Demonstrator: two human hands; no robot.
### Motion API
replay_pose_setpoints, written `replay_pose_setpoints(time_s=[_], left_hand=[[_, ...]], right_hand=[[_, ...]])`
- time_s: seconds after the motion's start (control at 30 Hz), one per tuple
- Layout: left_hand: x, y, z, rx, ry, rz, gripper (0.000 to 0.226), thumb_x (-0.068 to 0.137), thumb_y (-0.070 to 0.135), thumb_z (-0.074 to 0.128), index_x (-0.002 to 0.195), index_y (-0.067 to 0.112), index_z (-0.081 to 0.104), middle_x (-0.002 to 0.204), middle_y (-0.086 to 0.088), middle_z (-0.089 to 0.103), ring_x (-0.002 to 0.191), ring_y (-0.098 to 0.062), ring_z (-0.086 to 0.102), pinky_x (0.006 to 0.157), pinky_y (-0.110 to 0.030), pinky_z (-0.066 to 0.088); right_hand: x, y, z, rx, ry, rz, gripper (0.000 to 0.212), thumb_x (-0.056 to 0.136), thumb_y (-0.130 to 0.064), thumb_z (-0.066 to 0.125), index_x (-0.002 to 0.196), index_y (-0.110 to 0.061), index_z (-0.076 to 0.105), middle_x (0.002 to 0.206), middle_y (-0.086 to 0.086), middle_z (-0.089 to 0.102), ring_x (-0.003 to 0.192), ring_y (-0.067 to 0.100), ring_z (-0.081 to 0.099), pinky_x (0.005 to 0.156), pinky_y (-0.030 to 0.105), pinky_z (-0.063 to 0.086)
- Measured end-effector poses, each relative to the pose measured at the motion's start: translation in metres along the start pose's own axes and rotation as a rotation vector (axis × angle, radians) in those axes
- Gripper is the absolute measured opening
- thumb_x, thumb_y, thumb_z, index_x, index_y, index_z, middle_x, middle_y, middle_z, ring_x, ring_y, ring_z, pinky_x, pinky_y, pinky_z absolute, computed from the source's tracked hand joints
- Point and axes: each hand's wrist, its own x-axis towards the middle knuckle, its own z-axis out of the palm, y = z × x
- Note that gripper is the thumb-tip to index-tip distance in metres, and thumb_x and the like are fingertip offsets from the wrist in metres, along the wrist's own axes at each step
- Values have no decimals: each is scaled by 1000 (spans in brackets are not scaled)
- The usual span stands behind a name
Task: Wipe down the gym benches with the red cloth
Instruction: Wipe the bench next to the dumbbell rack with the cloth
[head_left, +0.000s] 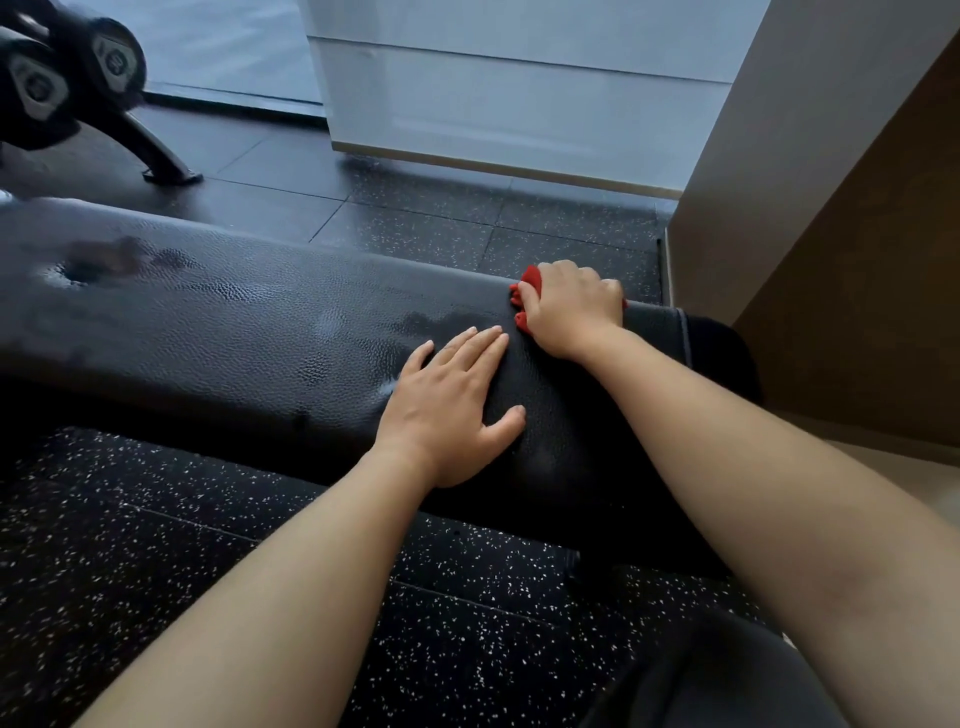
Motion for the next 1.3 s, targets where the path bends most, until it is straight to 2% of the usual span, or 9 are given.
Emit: replay_pose_setpoints(time_s=[0.17,0.27,0.37,0.43,0.53,0.63,0.93,1.17,1.3], left_hand=[[0,0,0,16,-15,-2,93,70,68,4,151,23,15,158,10,12,145,-8,8,119,-37,7],[1,0,-1,26,-84,18,76,89,62,22,152,22,8,159,9,4,146,-8,1,119,-38,3],[3,-6,-10,4,-154,41,73,93,57,31,152,22,8,160,10,1,146,-8,-1,119,-38,2],[1,-18,-11,21,-129,45,73,91,62,26,152,25,11,159,11,5,146,-8,2,119,-40,4],[-7,-31,-8,33,-56,32,82,77,70,7,150,33,14,158,13,10,145,-8,7,119,-41,7],[-6,-32,-6,18,-12,28,86,71,68,5,148,34,22,156,13,18,144,-8,14,118,-40,11],[-2,-32,-4,52,-47,5,94,67,68,-3,152,29,8,159,13,4,146,-9,1,119,-39,4],[-6,-32,-1,66,-40,8,94,67,68,-4,152,28,8,159,13,5,146,-9,3,119,-37,5],[-8,-32,-1,62,-25,4,93,68,69,-4,151,29,9,159,13,5,146,-9,3,119,-37,6]], right_hand=[[-25,5,4,52,51,-64,45,98,-46,32,129,-16,45,136,4,45,127,26,41,101,44,28],[-59,8,0,60,27,-112,53,98,-45,32,143,-16,33,151,2,31,137,23,30,107,42,22],[-101,10,-3,48,-3,-152,57,99,-45,31,148,-18,25,158,1,18,143,18,20,111,40,16],[-121,9,-3,32,-2,-172,57,99,-45,30,149,-19,23,159,0,16,143,16,17,111,38,14],[-122,5,-3,16,1,-167,57,99,-46,29,149,-20,23,159,-2,16,143,14,16,110,36,15],[-96,-1,-1,32,7,-151,57,100,-46,29,149,-19,25,158,-1,19,143,16,19,110,38,16],[-7,-26,8,40,11,-94,48,98,-46,29,134,-16,41,141,3,41,131,25,38,102,43,27],[-75,-6,3,36,-1,-181,56,99,-46,30,148,-18,26,157,0,20,142,18,21,110,39,17],[-146,11,0,28,21,-201,74,87,-56,9,148,-18,28,158,-1,21,142,15,22,108,38,20]])
